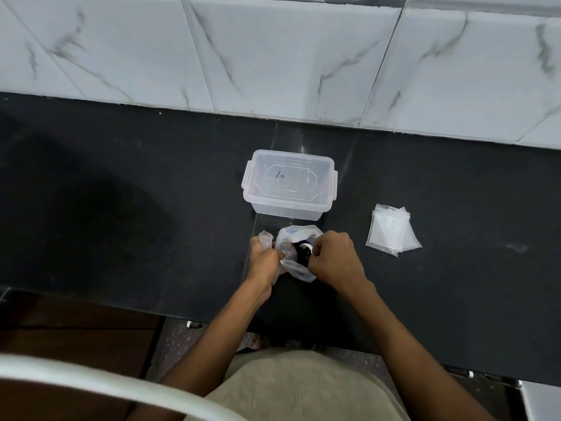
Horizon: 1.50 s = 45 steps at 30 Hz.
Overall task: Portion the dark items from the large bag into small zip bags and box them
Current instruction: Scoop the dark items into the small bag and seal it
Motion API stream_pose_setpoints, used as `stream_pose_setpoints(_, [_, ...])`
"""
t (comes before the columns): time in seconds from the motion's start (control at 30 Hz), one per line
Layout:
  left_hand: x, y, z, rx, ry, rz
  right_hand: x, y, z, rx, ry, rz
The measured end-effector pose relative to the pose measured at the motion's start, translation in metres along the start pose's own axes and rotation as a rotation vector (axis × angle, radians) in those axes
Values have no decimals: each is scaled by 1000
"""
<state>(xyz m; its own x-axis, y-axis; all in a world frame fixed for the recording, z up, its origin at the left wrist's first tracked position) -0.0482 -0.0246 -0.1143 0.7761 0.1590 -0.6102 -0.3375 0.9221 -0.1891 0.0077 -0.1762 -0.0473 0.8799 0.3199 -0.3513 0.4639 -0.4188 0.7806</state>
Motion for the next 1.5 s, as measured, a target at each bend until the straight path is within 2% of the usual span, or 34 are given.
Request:
stream_pose_setpoints(0.17, [1, -4, -2, -65, -13, 4, 6, 0, 15, 78, -78, -57])
stream_pose_setpoints(0.3, [6, -4, -5, -22, -23, -12, 8, -6, 40, 357, -239, -39])
stream_pose_setpoints(0.37, [8, -2, -4, 8, -30, -10, 6, -9, 50, 412, -299, -60])
stream_pose_setpoints(0.57, [9, -5, 2, 33, -69, 1, 8, -12, 40, 246, -206, -146])
stream_pose_setpoints(0.87, [7, -2, 16, 165, -173, -1, -4, 0, 61, 678, -296, -173])
stream_pose_setpoints(1.0, [1, 1, 23, 350, -246, 44, -7, 6, 61, 815, -285, -171])
stream_pose_setpoints(1.23, [-20, 4, 54, 592, -501, 179, -16, 34, 27, 899, -165, -111])
stream_pose_setpoints(1.37, [-22, -1, 60, 670, -534, 169, -21, 49, 1, 896, -50, -49])
stream_pose_setpoints(1.5, [-27, -8, 66, 647, -593, 123, -24, 55, -18, 795, 61, 16])
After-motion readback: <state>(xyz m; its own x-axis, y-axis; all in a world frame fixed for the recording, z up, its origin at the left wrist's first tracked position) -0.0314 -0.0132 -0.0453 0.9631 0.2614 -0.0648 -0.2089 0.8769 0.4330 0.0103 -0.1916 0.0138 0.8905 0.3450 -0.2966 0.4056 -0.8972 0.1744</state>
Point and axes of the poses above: each hand's wrist, its own x-axis towards the middle knuckle, its own y-axis out of the back of the hand, z = x × y, the point moved 9 cm from there along x, towards the middle knuckle, and after that the axes turned 10 degrees about -z, right-handed, at the moved point
